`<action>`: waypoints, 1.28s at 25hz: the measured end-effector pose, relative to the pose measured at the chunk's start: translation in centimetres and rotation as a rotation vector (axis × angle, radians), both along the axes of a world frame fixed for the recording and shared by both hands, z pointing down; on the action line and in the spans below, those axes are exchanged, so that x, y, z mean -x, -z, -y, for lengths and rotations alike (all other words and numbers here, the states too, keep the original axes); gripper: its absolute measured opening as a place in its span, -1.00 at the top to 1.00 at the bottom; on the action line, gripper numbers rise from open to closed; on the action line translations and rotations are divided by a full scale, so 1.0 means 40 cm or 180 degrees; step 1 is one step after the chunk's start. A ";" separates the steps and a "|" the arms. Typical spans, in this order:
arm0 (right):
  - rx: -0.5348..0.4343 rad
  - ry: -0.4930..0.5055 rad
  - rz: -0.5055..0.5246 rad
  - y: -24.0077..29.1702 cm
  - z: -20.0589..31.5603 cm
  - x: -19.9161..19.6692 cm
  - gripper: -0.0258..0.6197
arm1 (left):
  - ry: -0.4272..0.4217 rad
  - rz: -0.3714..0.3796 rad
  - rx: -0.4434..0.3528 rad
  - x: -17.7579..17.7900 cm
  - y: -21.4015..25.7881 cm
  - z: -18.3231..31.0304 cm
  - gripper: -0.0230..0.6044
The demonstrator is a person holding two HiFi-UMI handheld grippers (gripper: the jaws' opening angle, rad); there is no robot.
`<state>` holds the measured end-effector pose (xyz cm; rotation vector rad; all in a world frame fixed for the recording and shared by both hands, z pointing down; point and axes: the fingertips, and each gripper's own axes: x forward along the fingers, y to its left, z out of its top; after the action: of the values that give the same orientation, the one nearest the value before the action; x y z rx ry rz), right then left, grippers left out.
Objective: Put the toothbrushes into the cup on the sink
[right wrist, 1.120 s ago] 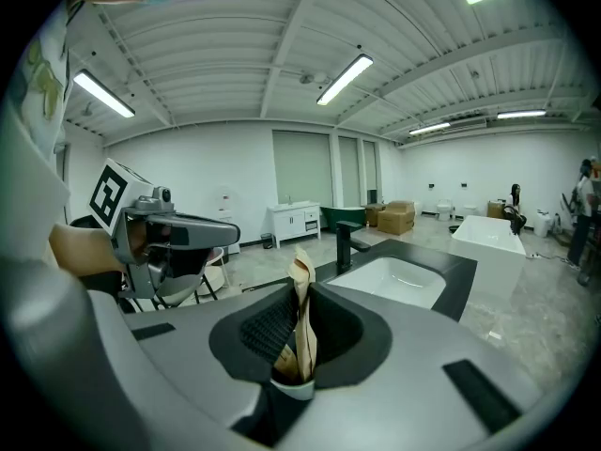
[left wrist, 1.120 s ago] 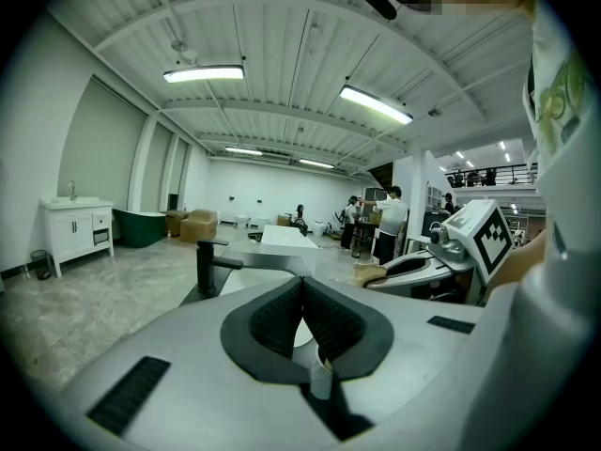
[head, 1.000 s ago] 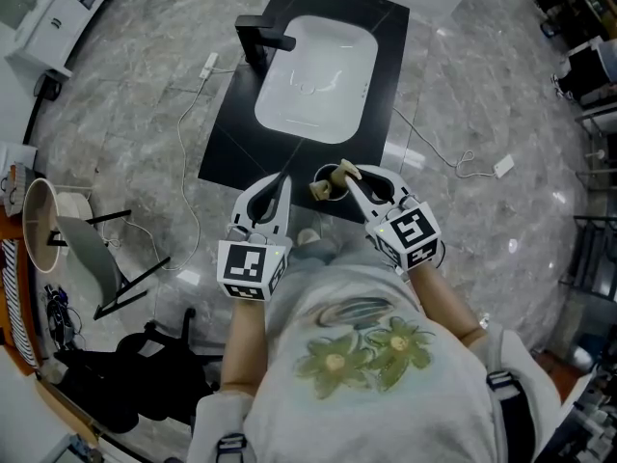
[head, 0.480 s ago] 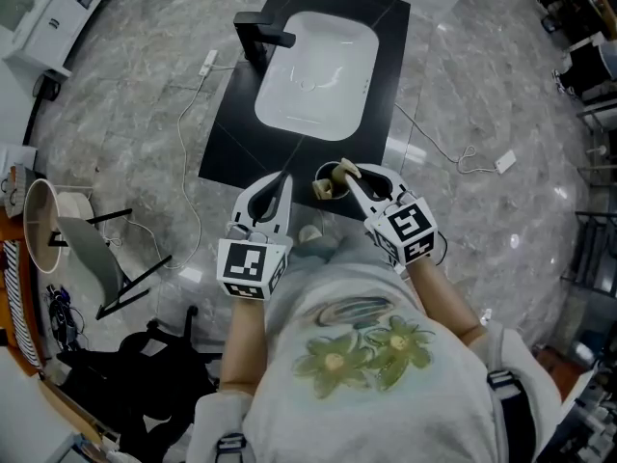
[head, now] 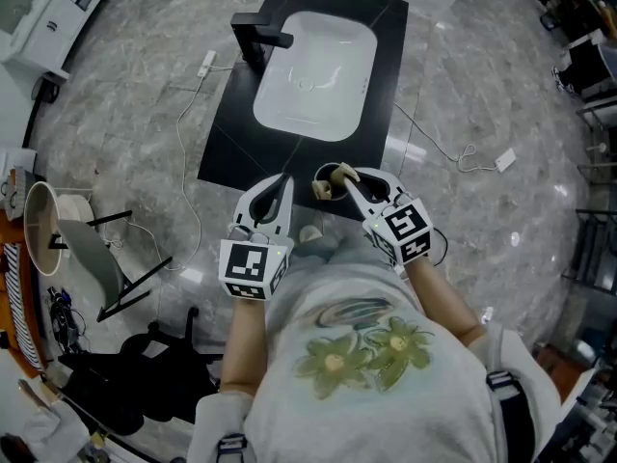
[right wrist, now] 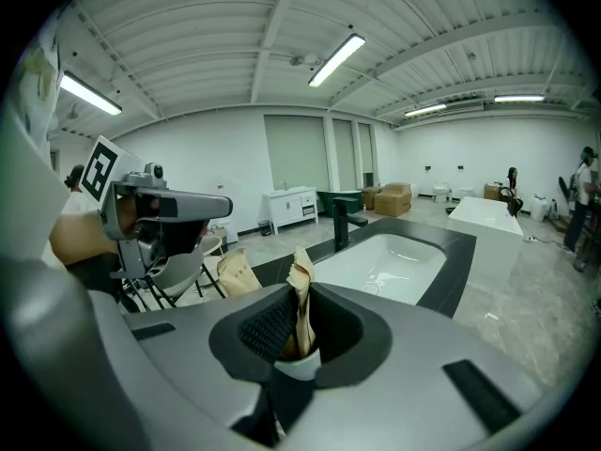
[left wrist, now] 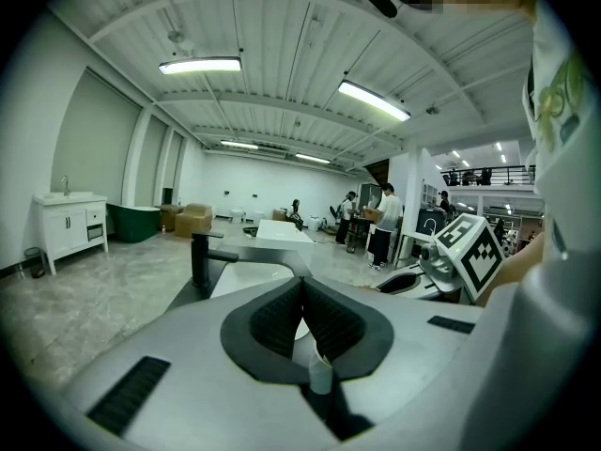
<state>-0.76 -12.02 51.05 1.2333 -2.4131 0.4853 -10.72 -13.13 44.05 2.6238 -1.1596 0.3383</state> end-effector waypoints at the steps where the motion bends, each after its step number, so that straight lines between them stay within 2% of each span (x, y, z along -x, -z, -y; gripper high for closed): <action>1: 0.0006 0.0000 0.0003 -0.002 0.000 0.000 0.74 | -0.0001 0.0002 0.0001 0.000 -0.001 0.000 0.87; 17: 0.0043 0.0030 0.0094 -0.005 -0.015 0.002 0.73 | 0.0020 0.0004 -0.0027 -0.008 0.008 -0.016 0.87; 18: 0.0041 0.0016 0.0087 -0.005 -0.016 -0.001 0.72 | 0.0020 0.0002 -0.0033 -0.010 0.009 -0.018 0.87; 20: 0.0048 -0.0008 0.0086 -0.005 -0.018 -0.006 0.47 | 0.0019 -0.0001 -0.0043 -0.014 0.012 -0.023 0.87; 21: 0.0053 -0.0014 0.0085 -0.005 -0.019 -0.008 0.43 | 0.0020 0.0001 -0.0044 -0.016 0.013 -0.024 0.87; 32: -0.0122 -0.0184 0.0034 0.040 -0.030 -0.048 0.35 | 0.0048 -0.0010 -0.0081 -0.028 0.028 -0.043 0.87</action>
<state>1.18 -10.83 49.47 1.3232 -2.4118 0.4659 -9.60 -11.40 42.94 2.6349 -1.1899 0.3183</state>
